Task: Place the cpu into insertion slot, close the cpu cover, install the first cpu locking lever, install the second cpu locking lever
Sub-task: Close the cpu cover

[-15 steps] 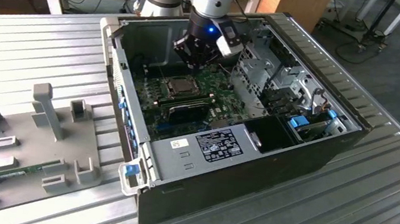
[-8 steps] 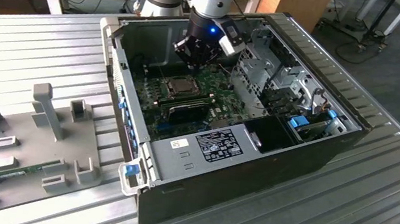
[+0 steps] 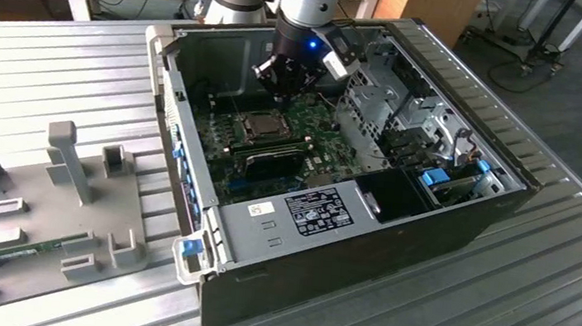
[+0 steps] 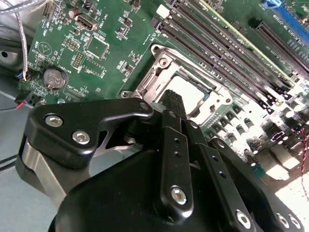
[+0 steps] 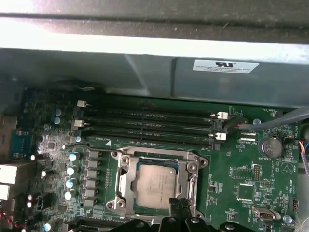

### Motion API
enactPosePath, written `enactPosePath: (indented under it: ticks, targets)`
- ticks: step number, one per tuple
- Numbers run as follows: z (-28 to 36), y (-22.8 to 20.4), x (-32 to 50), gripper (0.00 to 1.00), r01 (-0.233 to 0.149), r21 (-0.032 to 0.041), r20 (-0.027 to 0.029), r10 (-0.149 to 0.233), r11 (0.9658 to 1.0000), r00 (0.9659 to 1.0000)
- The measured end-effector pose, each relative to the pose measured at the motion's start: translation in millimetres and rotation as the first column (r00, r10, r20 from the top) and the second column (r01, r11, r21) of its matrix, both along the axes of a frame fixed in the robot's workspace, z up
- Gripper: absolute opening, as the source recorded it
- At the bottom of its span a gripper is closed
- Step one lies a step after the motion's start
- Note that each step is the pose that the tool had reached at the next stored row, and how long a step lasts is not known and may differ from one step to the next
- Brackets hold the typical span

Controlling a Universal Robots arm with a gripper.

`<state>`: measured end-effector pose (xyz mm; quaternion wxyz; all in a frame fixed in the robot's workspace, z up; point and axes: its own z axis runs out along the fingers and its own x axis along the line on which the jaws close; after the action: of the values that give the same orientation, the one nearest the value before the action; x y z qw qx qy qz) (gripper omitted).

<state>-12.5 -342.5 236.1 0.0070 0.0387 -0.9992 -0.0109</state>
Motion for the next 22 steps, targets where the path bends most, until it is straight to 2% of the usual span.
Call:
enactPosePath:
  ticks: [2, 4, 7, 13, 22]
  targets:
    - [0.1, -0.1, -0.1, 0.1, 0.0, -0.0004, 0.0, 0.0, 1.0, 1.0]
    - [0.1, 0.0, -0.1, 0.1, 0.0, -0.0217, 0.0, 0.0, 0.9998, 1.0]
    - [0.0, 0.0, -0.5, 0.1, 0.0, -0.0217, 0.0016, 0.0, 0.9998, 1.0]
    - [-0.1, 0.0, -3.4, 0.1, 0.0, -0.0218, 0.0131, 0.0, 0.9998, 0.9999]
    - [-1.4, 2.1, -7.9, 0.1, 0.007, -0.0217, 0.0143, -0.007, 0.9997, 0.9999]
